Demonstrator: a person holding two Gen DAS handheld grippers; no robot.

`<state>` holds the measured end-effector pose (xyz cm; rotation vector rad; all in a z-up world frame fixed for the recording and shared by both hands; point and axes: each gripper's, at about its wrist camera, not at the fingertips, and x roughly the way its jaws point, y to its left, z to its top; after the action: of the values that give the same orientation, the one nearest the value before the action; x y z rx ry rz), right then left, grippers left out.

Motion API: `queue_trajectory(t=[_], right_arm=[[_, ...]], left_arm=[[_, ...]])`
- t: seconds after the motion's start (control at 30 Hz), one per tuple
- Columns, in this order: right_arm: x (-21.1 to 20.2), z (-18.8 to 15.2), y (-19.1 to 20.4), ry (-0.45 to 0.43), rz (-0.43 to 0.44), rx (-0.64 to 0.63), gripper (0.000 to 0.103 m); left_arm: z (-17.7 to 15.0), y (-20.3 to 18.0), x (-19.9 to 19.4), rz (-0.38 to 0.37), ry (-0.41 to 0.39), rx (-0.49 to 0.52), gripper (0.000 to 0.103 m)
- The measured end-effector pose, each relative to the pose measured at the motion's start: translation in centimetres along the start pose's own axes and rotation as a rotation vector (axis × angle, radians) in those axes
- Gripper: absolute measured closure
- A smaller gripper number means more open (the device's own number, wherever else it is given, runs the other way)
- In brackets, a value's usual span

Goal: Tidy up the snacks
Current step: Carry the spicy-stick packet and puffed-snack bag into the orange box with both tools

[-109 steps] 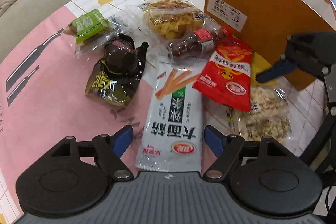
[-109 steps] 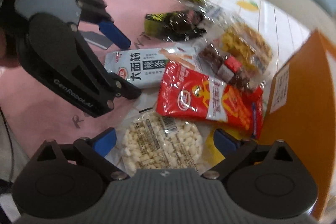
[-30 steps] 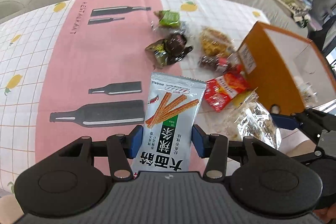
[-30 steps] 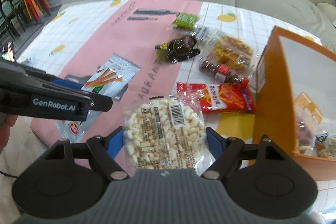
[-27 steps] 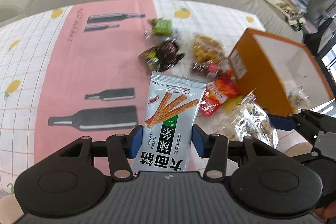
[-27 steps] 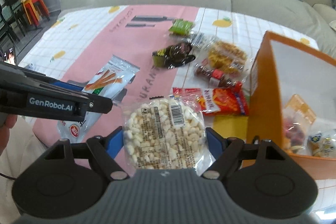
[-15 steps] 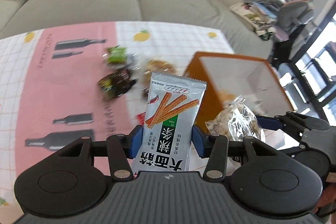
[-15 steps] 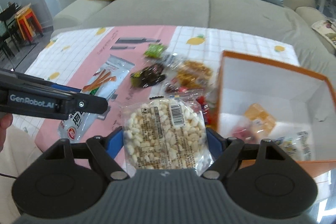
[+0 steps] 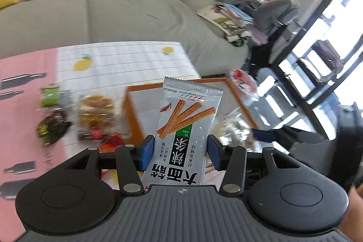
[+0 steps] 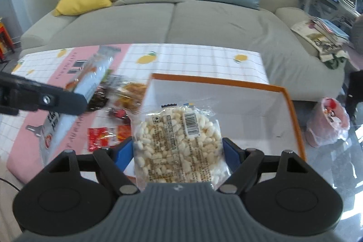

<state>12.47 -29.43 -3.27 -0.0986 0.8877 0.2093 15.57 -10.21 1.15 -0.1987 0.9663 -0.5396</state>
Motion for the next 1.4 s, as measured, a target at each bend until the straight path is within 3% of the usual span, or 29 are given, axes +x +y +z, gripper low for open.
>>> queue_trajectory(t=[0.1,0.3,0.93,1.4], right_arm=[[0.6,0.1,-1.7,0.028,-0.032,0.000,0.024],[3.1,0.2,-4.1,0.078,-0.059,-0.011,0.025],[11.5,0.8,-7.4,0.186,-0.047,-0.027,0.025],[15.7,0.8,-7.9,0.234,-0.048,-0.084,0.024]], left_arm=[[1.2,-0.7,2.0,-0.041,0.038,-0.013,0.046],[2.8,-1.0,6.7,-0.041,0.125,-0.019,0.046],[4.7,-0.4,18.1,0.101,0.333,0.075,0.046],[4.6,-0.4,22.3,0.183,0.398,0.174,0.046]])
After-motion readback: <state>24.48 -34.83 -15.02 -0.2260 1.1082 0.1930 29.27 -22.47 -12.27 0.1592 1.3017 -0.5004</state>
